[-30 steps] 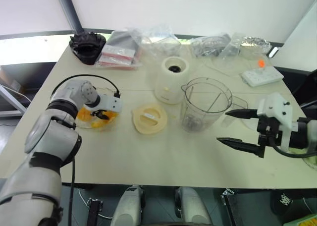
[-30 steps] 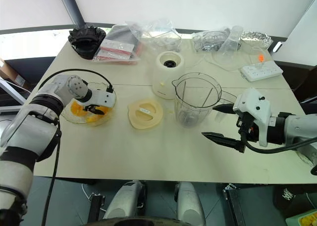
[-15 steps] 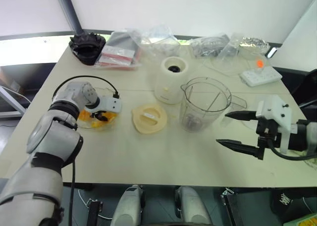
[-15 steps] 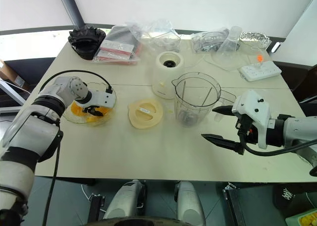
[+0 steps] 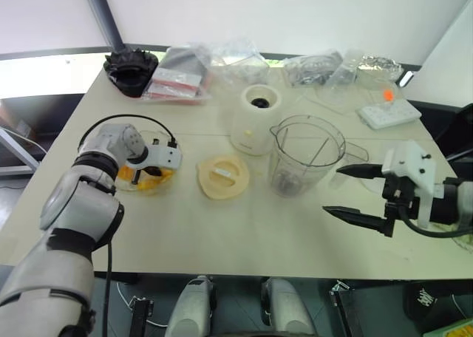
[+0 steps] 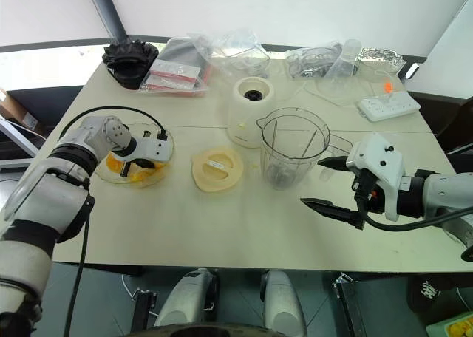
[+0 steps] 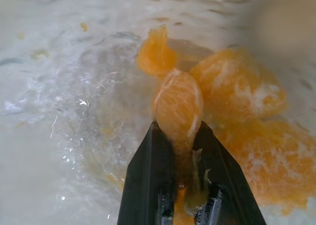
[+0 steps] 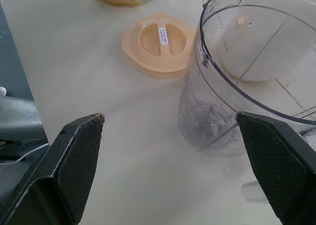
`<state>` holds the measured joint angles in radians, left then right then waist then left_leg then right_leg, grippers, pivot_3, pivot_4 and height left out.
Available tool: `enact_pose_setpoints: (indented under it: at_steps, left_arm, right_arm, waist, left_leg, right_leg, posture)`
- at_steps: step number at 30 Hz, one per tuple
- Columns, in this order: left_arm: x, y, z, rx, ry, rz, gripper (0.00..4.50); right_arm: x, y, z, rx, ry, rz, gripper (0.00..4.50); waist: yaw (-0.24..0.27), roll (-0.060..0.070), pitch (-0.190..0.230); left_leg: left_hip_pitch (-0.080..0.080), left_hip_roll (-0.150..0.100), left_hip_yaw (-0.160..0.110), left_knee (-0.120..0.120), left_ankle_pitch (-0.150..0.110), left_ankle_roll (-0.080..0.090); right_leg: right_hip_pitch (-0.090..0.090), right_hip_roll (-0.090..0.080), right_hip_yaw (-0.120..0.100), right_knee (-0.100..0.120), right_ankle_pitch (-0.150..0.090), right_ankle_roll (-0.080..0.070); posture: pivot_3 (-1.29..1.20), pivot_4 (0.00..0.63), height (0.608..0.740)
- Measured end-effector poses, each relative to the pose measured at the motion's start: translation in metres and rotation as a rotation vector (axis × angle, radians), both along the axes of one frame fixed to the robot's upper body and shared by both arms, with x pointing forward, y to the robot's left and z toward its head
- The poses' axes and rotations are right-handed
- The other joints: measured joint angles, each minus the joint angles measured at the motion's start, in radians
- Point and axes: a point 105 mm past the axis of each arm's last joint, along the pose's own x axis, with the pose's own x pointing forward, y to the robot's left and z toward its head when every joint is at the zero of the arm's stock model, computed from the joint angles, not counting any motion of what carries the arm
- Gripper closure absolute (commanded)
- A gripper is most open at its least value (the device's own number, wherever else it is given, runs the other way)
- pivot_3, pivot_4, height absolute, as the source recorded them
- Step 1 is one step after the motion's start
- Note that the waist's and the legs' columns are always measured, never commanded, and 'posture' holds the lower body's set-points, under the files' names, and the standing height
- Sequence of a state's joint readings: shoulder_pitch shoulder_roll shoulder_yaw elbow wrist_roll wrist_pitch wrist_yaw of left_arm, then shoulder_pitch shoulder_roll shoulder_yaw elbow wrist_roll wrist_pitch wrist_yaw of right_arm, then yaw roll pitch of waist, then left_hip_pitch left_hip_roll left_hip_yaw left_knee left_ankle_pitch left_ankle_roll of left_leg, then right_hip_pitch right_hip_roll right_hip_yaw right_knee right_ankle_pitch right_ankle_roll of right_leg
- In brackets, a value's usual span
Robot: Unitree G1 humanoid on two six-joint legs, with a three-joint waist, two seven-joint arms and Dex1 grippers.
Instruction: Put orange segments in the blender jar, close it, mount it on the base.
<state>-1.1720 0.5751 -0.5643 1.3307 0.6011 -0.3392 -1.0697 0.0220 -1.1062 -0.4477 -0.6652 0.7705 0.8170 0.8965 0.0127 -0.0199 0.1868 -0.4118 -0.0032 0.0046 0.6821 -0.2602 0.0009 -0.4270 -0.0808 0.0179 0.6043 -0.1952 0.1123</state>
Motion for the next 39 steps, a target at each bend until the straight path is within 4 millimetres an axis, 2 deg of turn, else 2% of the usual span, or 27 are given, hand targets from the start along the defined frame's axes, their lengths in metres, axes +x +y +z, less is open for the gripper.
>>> enact_pose_setpoints:
  at_steps: [9, 12, 16, 20, 27, 30, 31, 35, 37, 39]
  left_arm:
    - [0.000, 0.000, 0.001, -0.017, 0.003, 0.009, 4.09]
    - [0.002, -0.004, 0.009, -0.134, -0.013, 0.055, 4.09]
    - [0.006, -0.002, 0.032, -0.320, -0.062, 0.120, 4.09]
    - [0.011, 0.002, 0.066, -0.529, -0.148, 0.176, 4.09]
    - [0.000, 0.012, 0.085, -0.801, -0.197, 0.273, 4.09]
    - [0.001, 0.006, 0.112, -0.904, -0.294, 0.262, 4.09]
    - [0.002, 0.000, 0.122, -0.946, -0.324, 0.245, 4.09]
    - [0.004, -0.074, 0.186, -1.205, -0.377, 0.018, 4.09]
    - [-0.001, -0.107, 0.209, -1.272, -0.356, -0.089, 4.09]
    - [-0.005, -0.139, 0.222, -1.314, -0.307, -0.184, 4.09]
  right_arm:
    - [0.001, 0.000, 0.002, 0.000, -0.008, 0.002, 0.00]
    - [0.001, 0.001, 0.002, 0.000, -0.011, 0.002, 0.00]
    - [0.001, 0.001, 0.003, -0.001, -0.013, 0.001, 0.00]
    - [0.000, 0.000, -0.001, 0.000, 0.000, -0.005, 0.00]
    - [0.001, -0.001, -0.003, 0.016, -0.007, -0.015, 0.00]
    - [0.002, -0.001, -0.003, 0.017, -0.011, -0.018, 0.00]
    - [0.002, -0.001, -0.003, 0.015, -0.012, -0.021, 0.00]
    - [0.001, -0.001, -0.008, 0.026, -0.019, -0.039, 0.00]
    - [-0.001, 0.001, -0.011, 0.034, -0.017, -0.049, 0.00]
    - [-0.003, 0.001, -0.014, 0.040, -0.022, -0.070, 0.00]
  waist:
    - [0.000, 0.000, 0.000]
    - [0.000, -0.001, 0.000]
    - [0.000, -0.001, 0.000]
    - [0.000, -0.001, 0.001]
    - [-0.003, -0.001, 0.001]
    - [0.004, -0.001, 0.001]
    - [0.006, -0.001, 0.001]
    - [0.030, -0.002, 0.001]
    - [0.026, -0.002, 0.001]
    - [0.025, -0.002, 0.001]
  left_leg:
    - [0.000, 0.000, 0.000, 0.000, 0.000, 0.000]
    - [0.000, 0.000, 0.000, 0.000, 0.000, 0.000]
    - [0.000, 0.000, 0.000, 0.000, 0.000, 0.000]
    - [0.000, 0.000, -0.001, 0.000, 0.000, 0.000]
    - [0.000, 0.001, -0.004, 0.000, 0.000, 0.000]
    - [0.000, 0.000, -0.005, 0.002, 0.000, 0.000]
    - [0.000, 0.000, -0.005, 0.002, 0.000, 0.000]
    - [0.000, -0.001, -0.002, 0.004, 0.000, 0.000]
    - [0.000, -0.002, -0.001, 0.003, 0.000, 0.000]
    - [0.000, -0.003, -0.001, 0.003, 0.000, 0.000]
  right_leg:
    - [0.000, 0.000, 0.000, 0.000, 0.000, 0.000]
    - [0.000, 0.000, 0.000, 0.000, 0.000, 0.000]
    - [0.000, 0.000, 0.000, 0.000, 0.000, 0.000]
    - [0.000, 0.000, 0.000, 0.000, 0.000, 0.000]
    - [-0.001, 0.000, 0.000, 0.002, 0.001, 0.002]
    - [0.000, 0.000, 0.000, 0.003, 0.000, 0.000]
    - [0.000, -0.001, 0.000, 0.003, 0.000, 0.000]
    - [0.001, -0.001, 0.000, 0.003, 0.000, 0.000]
    - [0.001, -0.001, 0.001, 0.003, 0.000, 0.000]
    - [0.001, 0.000, 0.000, 0.003, 0.000, 0.000]
  posture:
    - [0.00, 0.150, 0.740]
    - [0.00, 0.150, 0.740]
    - [0.00, 0.150, 0.740]
    - [0.00, 0.150, 0.740]
    - [0.00, 0.150, 0.740]
    - [0.00, 0.150, 0.740]
    - [0.00, 0.150, 0.740]
    - [0.00, 0.150, 0.740]
    - [0.00, 0.150, 0.740]
    - [0.00, 0.150, 0.740]
